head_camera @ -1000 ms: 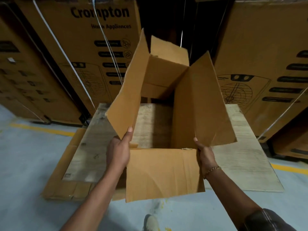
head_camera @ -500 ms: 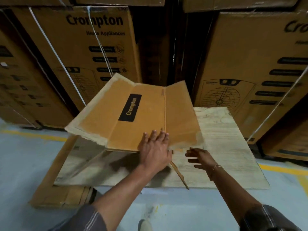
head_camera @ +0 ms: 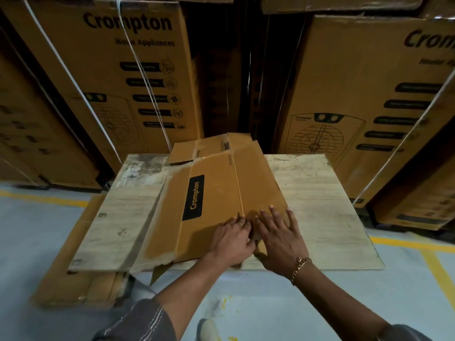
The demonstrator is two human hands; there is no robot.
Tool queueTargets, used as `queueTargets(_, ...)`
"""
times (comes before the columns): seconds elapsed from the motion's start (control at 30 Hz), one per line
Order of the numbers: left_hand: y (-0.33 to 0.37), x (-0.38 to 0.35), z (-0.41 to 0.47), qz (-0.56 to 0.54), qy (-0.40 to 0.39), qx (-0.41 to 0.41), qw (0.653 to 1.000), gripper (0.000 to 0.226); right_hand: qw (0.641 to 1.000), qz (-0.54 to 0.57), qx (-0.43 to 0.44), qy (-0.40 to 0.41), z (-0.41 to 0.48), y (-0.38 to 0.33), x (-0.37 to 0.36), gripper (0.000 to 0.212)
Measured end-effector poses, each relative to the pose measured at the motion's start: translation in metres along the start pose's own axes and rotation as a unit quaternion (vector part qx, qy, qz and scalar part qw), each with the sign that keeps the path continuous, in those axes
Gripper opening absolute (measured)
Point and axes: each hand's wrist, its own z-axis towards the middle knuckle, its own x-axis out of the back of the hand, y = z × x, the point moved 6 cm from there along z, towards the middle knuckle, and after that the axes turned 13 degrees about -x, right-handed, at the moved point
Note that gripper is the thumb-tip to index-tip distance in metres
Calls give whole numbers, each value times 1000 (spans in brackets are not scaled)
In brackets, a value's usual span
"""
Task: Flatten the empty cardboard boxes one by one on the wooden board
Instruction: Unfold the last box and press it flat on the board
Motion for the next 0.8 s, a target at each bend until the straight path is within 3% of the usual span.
queueTargets(0.2,-12,-36,-25,-28,-45,20,998,68,996,6,-3,-94,-5,-35,-38,85)
queueTargets(0.37,-22,-67,-51,-146,-127,29,981,81,983,27,5,-182,-18,-33,-74,66)
queueTargets(0.53,-77,-83,-108,38,-156,96,982,90,986,33,27,-160,-19,-8,-85,65)
queueTargets(0.6,-101,-88,-130,41,-139,132,981,89,988,18,27,-148,-19,-2,-88,66)
queueTargets(0.7,-117,-101,-147,62,-113,111,985,86,988,30,25,-151,-24,2,-103,67)
queueTargets(0.8,-125,-124,-161,49,-153,120,980,88,978,14,8,-209,-34,5,-131,69)
